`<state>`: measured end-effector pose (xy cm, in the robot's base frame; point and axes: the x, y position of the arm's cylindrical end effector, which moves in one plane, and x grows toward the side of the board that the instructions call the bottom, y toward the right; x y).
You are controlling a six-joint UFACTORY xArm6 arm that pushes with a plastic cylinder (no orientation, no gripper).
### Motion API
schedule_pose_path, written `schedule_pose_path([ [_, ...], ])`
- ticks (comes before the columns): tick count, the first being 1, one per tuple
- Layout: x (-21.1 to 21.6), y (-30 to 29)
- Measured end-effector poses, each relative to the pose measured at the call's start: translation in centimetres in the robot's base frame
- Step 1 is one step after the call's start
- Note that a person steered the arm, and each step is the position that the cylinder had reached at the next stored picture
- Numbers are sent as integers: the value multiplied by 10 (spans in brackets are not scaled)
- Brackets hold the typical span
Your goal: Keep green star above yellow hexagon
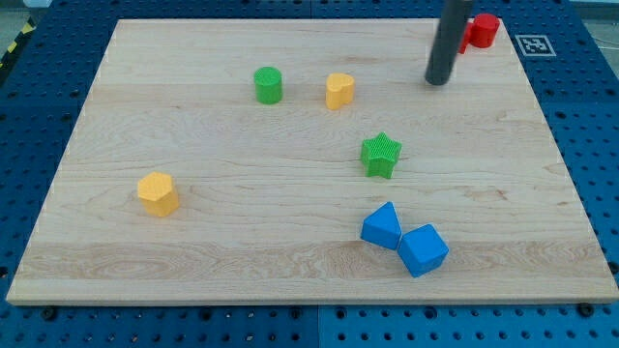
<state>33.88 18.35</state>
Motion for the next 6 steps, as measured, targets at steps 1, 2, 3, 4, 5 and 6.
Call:
schedule_pose_path([
  [1, 24, 18],
  [2, 31, 18],
  [3, 32, 18],
  [4, 41, 8],
  [5, 45, -21],
  [6, 78, -21],
])
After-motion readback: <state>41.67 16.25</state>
